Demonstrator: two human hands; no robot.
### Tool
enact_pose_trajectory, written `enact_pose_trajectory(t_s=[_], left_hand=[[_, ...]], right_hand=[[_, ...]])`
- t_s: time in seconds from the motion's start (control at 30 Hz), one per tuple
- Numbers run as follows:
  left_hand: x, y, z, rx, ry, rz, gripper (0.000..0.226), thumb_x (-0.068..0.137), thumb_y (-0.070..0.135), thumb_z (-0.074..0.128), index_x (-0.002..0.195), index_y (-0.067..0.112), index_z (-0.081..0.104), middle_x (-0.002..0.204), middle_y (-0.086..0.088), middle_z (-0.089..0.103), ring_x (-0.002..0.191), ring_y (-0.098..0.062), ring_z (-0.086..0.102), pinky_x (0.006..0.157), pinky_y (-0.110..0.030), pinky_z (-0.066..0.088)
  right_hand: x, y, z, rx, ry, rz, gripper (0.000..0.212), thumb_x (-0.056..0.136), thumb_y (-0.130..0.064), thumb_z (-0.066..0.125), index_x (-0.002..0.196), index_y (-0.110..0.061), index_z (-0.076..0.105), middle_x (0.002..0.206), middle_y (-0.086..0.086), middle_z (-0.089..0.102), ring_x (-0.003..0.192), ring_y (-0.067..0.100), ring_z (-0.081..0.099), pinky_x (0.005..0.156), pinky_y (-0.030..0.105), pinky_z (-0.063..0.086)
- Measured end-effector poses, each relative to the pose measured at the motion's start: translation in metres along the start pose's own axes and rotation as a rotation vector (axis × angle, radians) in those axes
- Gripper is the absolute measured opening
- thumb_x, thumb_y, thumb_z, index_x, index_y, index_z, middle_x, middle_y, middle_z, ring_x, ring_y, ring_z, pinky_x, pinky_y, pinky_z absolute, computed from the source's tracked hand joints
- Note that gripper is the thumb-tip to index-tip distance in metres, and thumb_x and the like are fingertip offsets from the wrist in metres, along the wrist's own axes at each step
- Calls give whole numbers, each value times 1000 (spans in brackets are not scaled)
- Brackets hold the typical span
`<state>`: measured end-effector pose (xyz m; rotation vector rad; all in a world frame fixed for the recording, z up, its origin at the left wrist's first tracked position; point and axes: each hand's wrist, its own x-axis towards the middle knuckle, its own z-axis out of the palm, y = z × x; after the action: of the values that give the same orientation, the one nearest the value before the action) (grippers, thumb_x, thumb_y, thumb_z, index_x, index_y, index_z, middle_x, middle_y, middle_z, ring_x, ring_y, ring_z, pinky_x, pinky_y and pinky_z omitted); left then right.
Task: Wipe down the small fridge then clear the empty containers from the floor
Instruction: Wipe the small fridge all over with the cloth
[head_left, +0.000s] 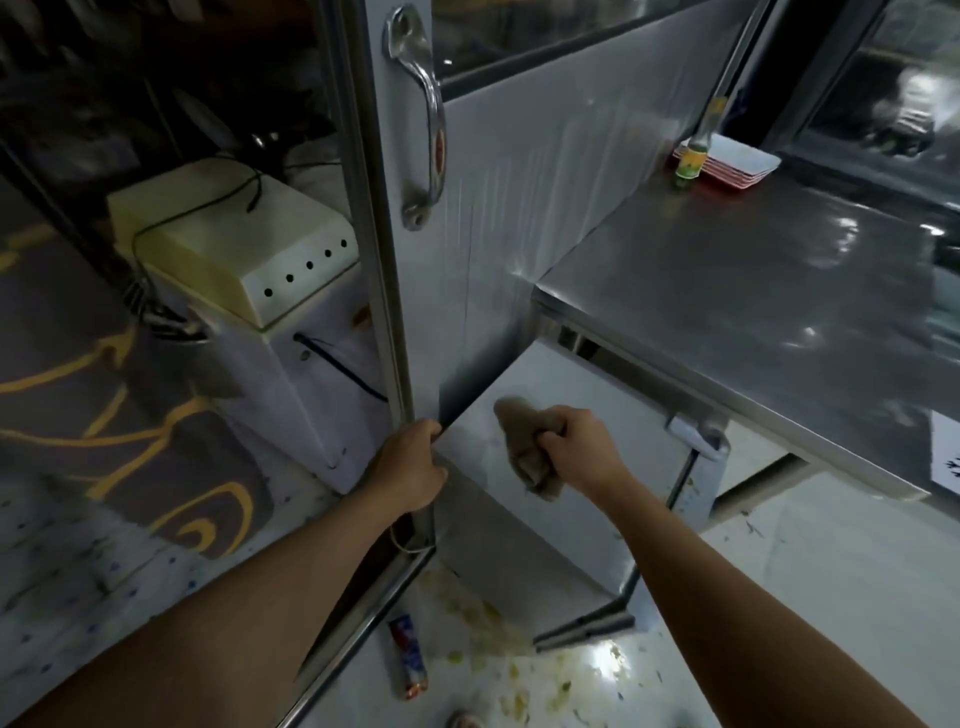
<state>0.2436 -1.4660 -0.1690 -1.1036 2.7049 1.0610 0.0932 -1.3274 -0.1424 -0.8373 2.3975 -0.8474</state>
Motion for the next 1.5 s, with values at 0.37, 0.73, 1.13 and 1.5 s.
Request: enact_pose_trajectory(t_s=[0.37, 0.73, 1.13, 1.5], left_hand=[[51, -41, 34, -47, -60, -122, 40, 87, 16, 59, 123, 11, 44, 128, -11, 52, 116, -27, 50, 94, -42, 45], [82, -81, 56, -22, -130, -92, 56, 86, 17, 62, 136, 15, 37, 140, -7, 46, 127, -25, 44, 104, -41, 40], [80, -70, 62, 45, -108, 170, 54, 86, 8, 60, 135, 11, 40, 136, -11, 47, 124, -26, 44, 95, -26, 36], [115, -39, 88, 326, -101, 288, 44, 79, 14, 64, 118, 17, 44, 123, -4, 49, 112, -29, 46, 86, -42, 45]], right_hand=[[85, 44, 100, -367, -111, -100, 43, 91, -29, 48, 130, -11, 48, 146, 8, 35, 127, 28, 41, 101, 37, 38], [91, 64, 178, -479, -1, -264, 55, 97, -25, 29, 150, -26, 12, 159, -2, -3, 145, 17, -10, 111, 33, -13], [40, 97, 157, -498, 140, 9, 52, 95, -35, 25, 147, -32, 20, 159, -2, 4, 146, 21, 1, 117, 40, 3], [50, 100, 159, -490, 266, 126, 57, 93, -21, 39, 148, -17, 21, 159, 4, -3, 146, 25, -6, 116, 47, 2]])
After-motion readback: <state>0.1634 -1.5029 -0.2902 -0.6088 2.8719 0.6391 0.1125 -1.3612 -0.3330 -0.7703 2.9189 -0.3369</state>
